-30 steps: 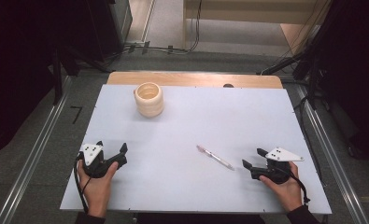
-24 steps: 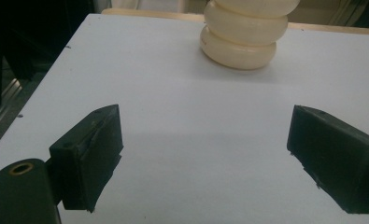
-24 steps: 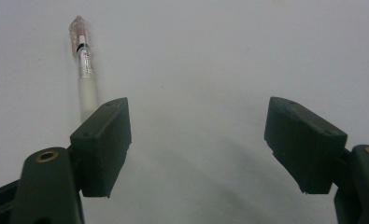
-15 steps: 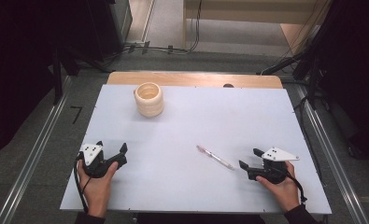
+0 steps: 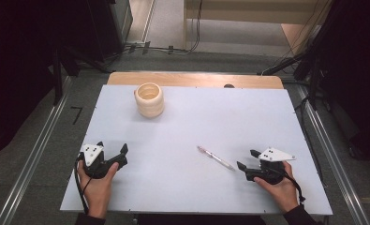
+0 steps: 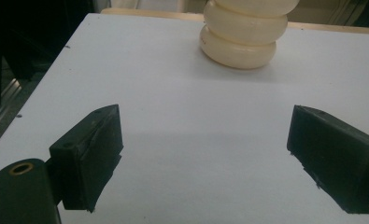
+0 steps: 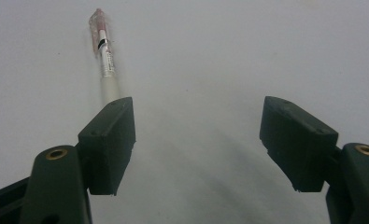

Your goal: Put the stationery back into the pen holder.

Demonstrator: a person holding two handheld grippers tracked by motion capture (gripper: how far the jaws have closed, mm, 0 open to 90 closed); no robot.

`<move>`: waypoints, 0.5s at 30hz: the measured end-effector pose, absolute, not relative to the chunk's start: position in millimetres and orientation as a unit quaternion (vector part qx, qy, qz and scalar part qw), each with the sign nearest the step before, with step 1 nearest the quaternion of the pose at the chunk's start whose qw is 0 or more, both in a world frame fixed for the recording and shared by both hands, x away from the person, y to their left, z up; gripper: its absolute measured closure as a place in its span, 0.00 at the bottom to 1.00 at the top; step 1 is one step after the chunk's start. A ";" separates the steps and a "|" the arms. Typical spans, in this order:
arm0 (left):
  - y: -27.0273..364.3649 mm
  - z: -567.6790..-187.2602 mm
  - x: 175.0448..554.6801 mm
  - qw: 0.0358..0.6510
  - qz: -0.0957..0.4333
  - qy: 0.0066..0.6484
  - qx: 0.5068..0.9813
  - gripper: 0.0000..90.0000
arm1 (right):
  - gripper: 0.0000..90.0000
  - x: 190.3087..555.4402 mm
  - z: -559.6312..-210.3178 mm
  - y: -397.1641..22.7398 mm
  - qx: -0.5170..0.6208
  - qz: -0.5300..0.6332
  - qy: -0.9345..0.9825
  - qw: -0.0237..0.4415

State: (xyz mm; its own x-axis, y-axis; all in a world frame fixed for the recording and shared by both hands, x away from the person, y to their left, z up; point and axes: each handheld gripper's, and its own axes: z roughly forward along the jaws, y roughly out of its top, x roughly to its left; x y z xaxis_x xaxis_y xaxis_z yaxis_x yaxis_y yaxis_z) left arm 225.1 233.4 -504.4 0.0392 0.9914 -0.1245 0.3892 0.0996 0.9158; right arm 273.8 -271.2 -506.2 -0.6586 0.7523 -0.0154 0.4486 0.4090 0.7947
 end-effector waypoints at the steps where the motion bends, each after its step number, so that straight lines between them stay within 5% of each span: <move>1: 233.4 -504.4 225.1 0.435 0.346 0.600 0.575 0.12 | 0.28 273.9 -506.0 -270.4 0.364 0.400 0.819 0.190; 15: 233.5 -504.8 225.5 0.437 0.345 0.600 0.575 0.12 | 0.33 274.3 -506.6 -255.7 0.352 0.398 0.829 0.176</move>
State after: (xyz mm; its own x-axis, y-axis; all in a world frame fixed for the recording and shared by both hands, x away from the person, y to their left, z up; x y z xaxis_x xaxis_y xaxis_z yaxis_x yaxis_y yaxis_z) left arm 225.5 233.5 -504.8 0.0414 0.9909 -0.1282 0.3888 0.1022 0.9156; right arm 274.3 -255.7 -506.6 -0.6902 0.7235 -0.0112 0.4440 0.4357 0.7830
